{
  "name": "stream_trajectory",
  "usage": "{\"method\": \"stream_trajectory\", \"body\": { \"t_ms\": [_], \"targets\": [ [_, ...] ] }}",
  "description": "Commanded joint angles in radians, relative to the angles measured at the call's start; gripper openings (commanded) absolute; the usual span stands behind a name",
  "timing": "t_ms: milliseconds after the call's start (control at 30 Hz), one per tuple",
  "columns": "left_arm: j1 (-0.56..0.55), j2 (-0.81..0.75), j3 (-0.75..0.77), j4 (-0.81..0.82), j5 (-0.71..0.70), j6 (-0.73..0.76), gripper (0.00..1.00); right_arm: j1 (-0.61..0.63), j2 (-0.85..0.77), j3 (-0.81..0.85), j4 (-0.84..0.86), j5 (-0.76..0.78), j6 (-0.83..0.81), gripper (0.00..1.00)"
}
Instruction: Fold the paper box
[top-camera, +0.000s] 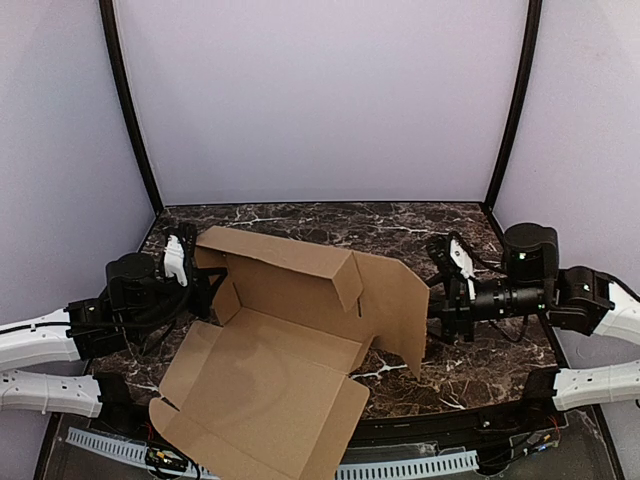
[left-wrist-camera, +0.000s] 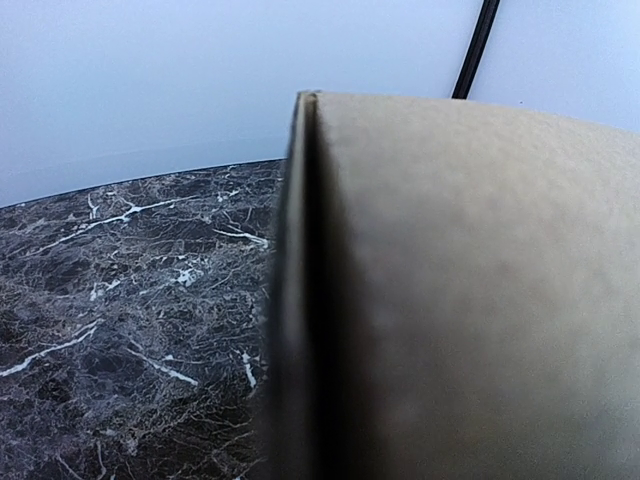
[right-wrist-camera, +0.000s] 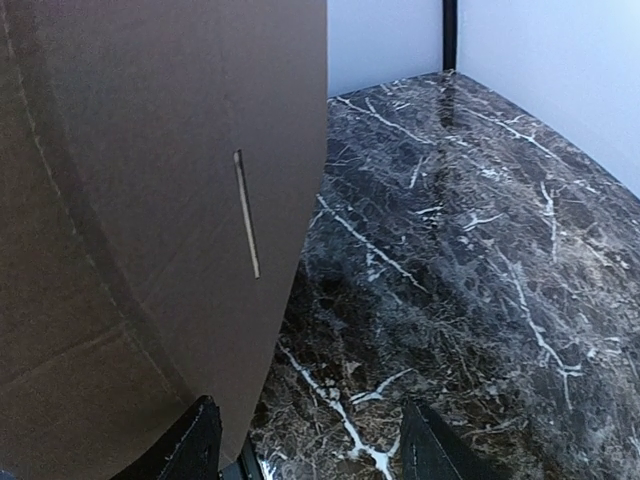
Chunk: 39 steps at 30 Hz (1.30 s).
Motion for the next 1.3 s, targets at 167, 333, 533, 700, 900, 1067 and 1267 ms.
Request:
{"method": "stream_trajectory", "body": {
  "t_ms": [167, 333, 533, 700, 900, 1067, 1267],
  "targets": [
    [-0.003, 0.022, 0.033, -0.014, -0.052, -0.043, 0.01, 0.005, 0.071, 0.032, 0.093, -0.186, 0.034, 0.60],
    [-0.002, 0.040, 0.041, -0.021, -0.094, -0.068, 0.01, 0.007, 0.105, 0.030, 0.098, -0.216, 0.048, 0.60],
    [-0.003, 0.064, 0.060, -0.016, -0.097, -0.080, 0.01, 0.015, 0.132, 0.022, 0.141, -0.218, 0.077, 0.62],
    [-0.003, 0.071, 0.057, -0.006, -0.094, -0.079, 0.01, 0.021, 0.167, 0.019, 0.208, -0.195, 0.112, 0.62],
    [-0.004, 0.071, 0.045, -0.005, -0.101, -0.074, 0.01, 0.028, 0.221, 0.027, 0.265, -0.182, 0.140, 0.62],
    [-0.003, 0.060, 0.043, -0.007, -0.103, -0.078, 0.01, 0.054, 0.269, 0.039, 0.282, -0.148, 0.142, 0.63],
    [-0.003, 0.068, 0.048, -0.008, -0.109, -0.103, 0.01, 0.119, 0.324, 0.068, 0.278, 0.039, 0.132, 0.65]
  ]
}}
